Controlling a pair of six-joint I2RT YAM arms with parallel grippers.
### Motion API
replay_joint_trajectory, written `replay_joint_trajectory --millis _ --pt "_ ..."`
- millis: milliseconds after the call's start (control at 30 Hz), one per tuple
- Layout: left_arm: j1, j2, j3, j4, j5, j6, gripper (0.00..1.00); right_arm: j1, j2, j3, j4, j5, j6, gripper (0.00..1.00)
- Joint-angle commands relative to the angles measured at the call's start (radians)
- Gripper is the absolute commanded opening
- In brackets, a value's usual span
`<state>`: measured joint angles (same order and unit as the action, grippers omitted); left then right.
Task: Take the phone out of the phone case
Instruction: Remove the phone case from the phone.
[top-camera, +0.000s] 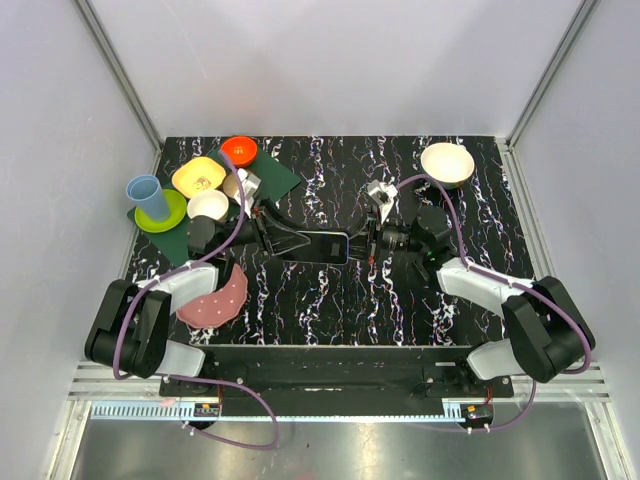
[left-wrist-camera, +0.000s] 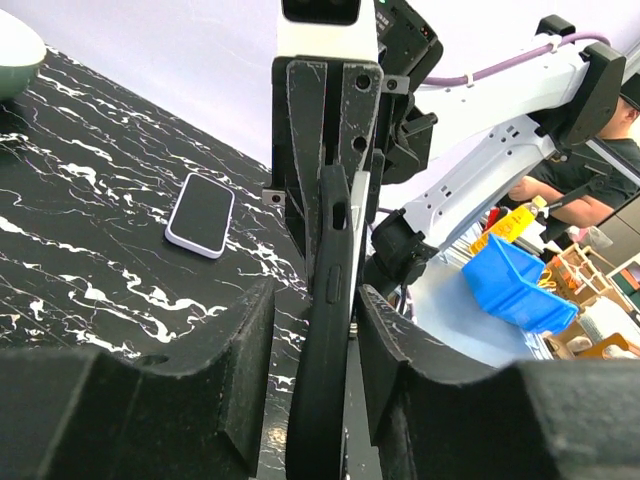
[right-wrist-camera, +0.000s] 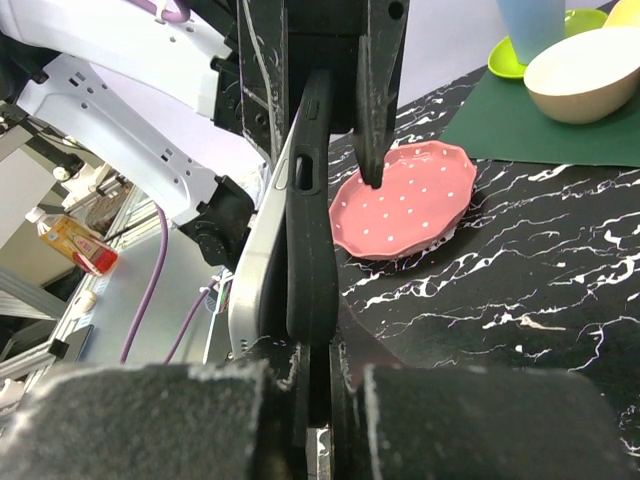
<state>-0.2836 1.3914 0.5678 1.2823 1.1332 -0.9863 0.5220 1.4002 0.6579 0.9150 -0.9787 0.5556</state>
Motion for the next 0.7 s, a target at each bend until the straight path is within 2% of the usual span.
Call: replay_joint_trajectory --millis 0,200,267,400,433,667 --pt "0.014 0.003 0.044 0.213 -0.082 0.032 0.42 0.018 -0.012 0.052 0.013 -0.034 -0.008 0.00" --pt "0.020 -0.011 0.044 0.224 -0.076 0.032 0.56 -0.004 -0.007 0.075 -0.065 -0.009 -0.011 0.00" --pt "0.023 -0.020 0.046 0.230 -0.075 0.032 0.57 -0.011 -0.009 0.078 -0.080 -0.002 -0.023 0.00" --pt "0.031 -0.037 0.044 0.233 -0.070 0.038 0.86 -0.020 -0.006 0.098 -0.168 0.006 -0.054 0.00" --pt "0.032 -0.046 0.046 0.233 -0.067 0.043 0.99 -0.022 -0.004 0.103 -0.188 0.008 -0.063 0.00" --pt "0.034 -0.084 0.053 0.175 -0.039 0.106 0.99 -0.022 0.034 0.169 -0.360 0.020 -0.114 0.00"
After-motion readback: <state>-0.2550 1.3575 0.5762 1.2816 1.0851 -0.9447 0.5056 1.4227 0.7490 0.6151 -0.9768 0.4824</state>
